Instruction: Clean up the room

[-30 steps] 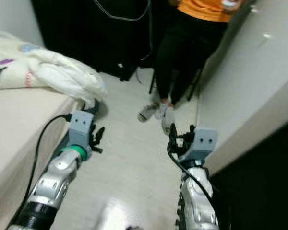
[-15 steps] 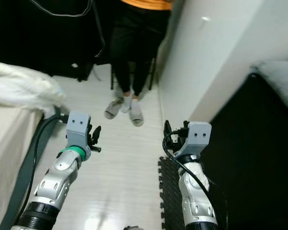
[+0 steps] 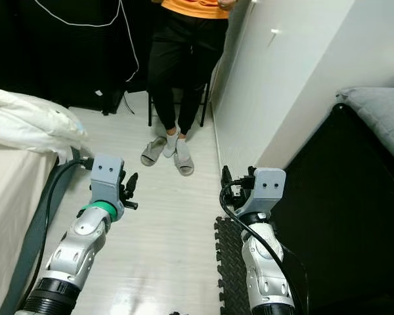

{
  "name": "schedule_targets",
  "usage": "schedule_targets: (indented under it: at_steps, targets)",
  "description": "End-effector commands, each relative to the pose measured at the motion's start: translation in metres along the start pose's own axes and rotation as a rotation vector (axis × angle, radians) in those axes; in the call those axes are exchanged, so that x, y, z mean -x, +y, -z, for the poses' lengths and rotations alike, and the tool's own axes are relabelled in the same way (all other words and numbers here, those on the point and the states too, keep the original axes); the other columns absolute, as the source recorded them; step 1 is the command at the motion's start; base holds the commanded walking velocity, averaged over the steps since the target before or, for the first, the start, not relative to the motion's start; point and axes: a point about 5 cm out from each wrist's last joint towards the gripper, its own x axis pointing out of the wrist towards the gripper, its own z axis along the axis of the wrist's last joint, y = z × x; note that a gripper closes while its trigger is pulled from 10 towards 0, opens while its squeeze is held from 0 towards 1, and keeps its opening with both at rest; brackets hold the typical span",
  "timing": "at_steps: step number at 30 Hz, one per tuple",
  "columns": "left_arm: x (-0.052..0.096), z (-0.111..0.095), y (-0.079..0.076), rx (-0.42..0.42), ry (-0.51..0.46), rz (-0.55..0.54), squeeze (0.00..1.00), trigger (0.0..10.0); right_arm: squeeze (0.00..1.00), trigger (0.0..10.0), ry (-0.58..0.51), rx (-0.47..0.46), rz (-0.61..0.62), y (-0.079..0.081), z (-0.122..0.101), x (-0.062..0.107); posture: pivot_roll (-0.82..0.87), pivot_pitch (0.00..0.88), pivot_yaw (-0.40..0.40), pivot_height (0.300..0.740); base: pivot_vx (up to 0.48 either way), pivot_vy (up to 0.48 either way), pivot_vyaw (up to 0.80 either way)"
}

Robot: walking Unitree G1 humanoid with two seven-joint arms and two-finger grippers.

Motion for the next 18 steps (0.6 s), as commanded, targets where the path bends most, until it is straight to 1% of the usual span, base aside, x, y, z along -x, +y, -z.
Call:
schedule_targets:
  at_steps: [1, 2, 3, 4, 5, 6, 7, 10, 12, 13, 14, 15, 17, 18]
  targets:
    - [0.005, 0.005, -0.008, -0.091, -0.024, 0.05, 0.0, 10.0, 0.0, 10.0, 0.055, 0.018, 0.008, -0.007, 0.011, 0.005, -0.03, 0.061, -0.03, 0.74, 0.0, 0.0, 0.0]
    - [0.009, 0.007, -0.009, -0.199, -0.062, 0.084, 0.0, 10.0, 0.0, 10.0, 0.09, 0.063, -0.003, -0.009, 0.016, 0.007, -0.03, 0.061, -0.03, 0.74, 0.0, 0.0, 0.0]
    - [0.009, 0.007, -0.009, -0.199, -0.062, 0.084, 0.0, 10.0, 0.0, 10.0, 0.09, 0.063, -0.003, -0.009, 0.016, 0.007, -0.03, 0.061, -0.03, 0.74, 0.0, 0.0, 0.0]
    - [0.016, 0.013, -0.011, -0.286, -0.074, 0.133, 0.0, 10.0, 0.0, 10.0, 0.108, 0.12, -0.034, -0.009, 0.02, 0.011, -0.02, 0.066, -0.028, 0.74, 0.0, 0.0, 0.0]
    - [0.016, 0.013, -0.011, -0.286, -0.074, 0.133, 0.0, 10.0, 0.0, 10.0, 0.108, 0.12, -0.034, -0.009, 0.02, 0.011, -0.02, 0.066, -0.028, 0.74, 0.0, 0.0, 0.0]
    - [0.022, 0.02, -0.009, -0.303, -0.057, 0.153, 0.0, 10.0, 0.0, 10.0, 0.117, 0.136, -0.049, -0.009, 0.024, 0.014, -0.01, 0.07, -0.026, 0.74, 0.0, 0.0, 0.0]
    - [0.028, 0.027, -0.004, -0.286, -0.027, 0.153, 0.0, 10.0, 0.0, 10.0, 0.121, 0.142, -0.066, -0.007, 0.026, 0.016, 0.02, 0.077, -0.029, 0.74, 0.0, 0.0, 0.0]
    - [0.032, 0.03, -0.001, -0.268, -0.007, 0.149, 0.0, 10.0, 0.0, 10.0, 0.122, 0.141, -0.075, -0.006, 0.027, 0.016, 0.02, 0.077, -0.029, 0.74, 0.0, 0.0, 0.0]
    - [0.036, 0.032, 0.006, -0.212, 0.016, 0.115, 0.0, 10.0, 0.0, 10.0, 0.11, 0.11, -0.09, 0.004, 0.028, 0.011, 0.05, 0.084, -0.023, 0.74, 0.0, 0.0, 0.0]
    - [0.037, 0.031, 0.008, -0.194, 0.021, 0.103, 0.0, 10.0, 0.0, 10.0, 0.103, 0.097, -0.094, 0.007, 0.027, 0.008, 0.05, 0.084, -0.023, 0.74, 0.0, 0.0, 0.0]
    - [0.035, 0.028, 0.009, -0.185, 0.023, 0.092, 0.0, 10.0, 0.0, 10.0, 0.092, 0.084, -0.098, 0.012, 0.026, 0.005, 0.06, 0.084, -0.002, 0.74, 0.0, 0.0, 0.0]
    - [0.035, 0.028, 0.009, -0.185, 0.023, 0.092, 0.0, 10.0, 0.0, 10.0, 0.092, 0.084, -0.098, 0.012, 0.026, 0.005, 0.06, 0.084, -0.002, 0.74, 0.0, 0.0, 0.0]
    - [0.028, 0.023, 0.011, -0.198, 0.011, 0.078, 0.0, 10.0, 0.0, 10.0, 0.075, 0.055, -0.092, 0.019, 0.024, 0.002, 0.06, 0.079, 0.012, 0.74, 0.0, 0.0, 0.0]
    - [0.028, 0.023, 0.011, -0.198, 0.011, 0.078, 0.0, 10.0, 0.0, 10.0, 0.075, 0.055, -0.092, 0.019, 0.024, 0.002, 0.06, 0.079, 0.012, 0.74, 0.0, 0.0, 0.0]
